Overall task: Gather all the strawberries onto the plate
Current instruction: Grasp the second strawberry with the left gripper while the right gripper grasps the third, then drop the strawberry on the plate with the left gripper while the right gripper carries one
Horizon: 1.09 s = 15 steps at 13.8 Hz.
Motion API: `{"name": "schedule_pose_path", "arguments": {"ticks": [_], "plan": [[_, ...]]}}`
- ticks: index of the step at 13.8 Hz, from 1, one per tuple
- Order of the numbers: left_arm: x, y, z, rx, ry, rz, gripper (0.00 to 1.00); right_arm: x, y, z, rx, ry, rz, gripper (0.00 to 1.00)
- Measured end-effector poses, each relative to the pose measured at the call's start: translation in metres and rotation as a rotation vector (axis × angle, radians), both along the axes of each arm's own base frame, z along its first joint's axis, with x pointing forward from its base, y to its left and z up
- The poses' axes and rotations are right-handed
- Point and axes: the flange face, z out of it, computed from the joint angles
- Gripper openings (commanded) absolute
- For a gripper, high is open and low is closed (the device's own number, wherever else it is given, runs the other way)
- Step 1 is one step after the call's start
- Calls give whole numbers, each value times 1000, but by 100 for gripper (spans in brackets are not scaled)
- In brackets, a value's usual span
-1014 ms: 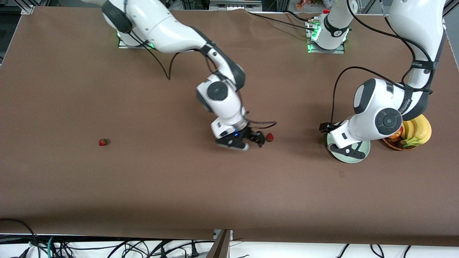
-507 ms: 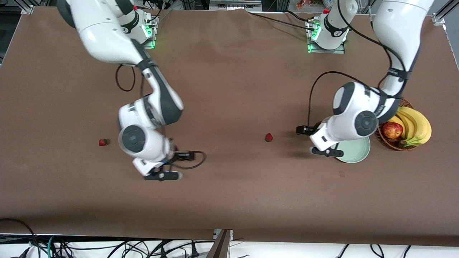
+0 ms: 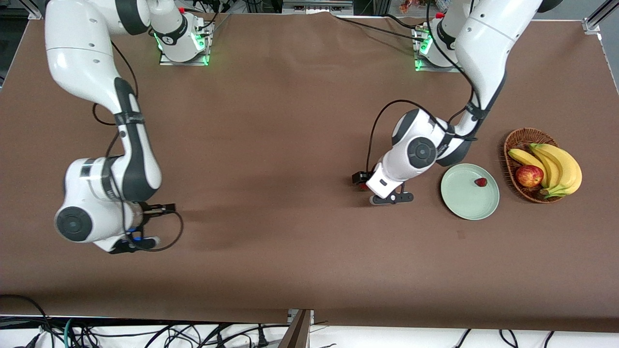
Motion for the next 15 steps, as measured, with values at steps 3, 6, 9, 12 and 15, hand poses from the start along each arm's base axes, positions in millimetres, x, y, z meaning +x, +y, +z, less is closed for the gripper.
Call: {"name": "schedule_pose_path", "arguments": {"ticks": [3,6,9,12,15], "plan": [[-4,-9,-19,6,-18,25,100,-21,-40,-16,-8,65,14,100],[-8,-18,-25,0,-23,26,33,-38,-57,-27,9,49,68,100],[-8,-18,-25,0,-25,27,0,-59,-73,-52,13,28,82,100],[-5,-15,-24,5,-30,29,0,-71,-81,-61,23,7,110,100],[-1,1,-15,115,-26,-52,0,-76,-86,-62,30,-7,129,100]]}}
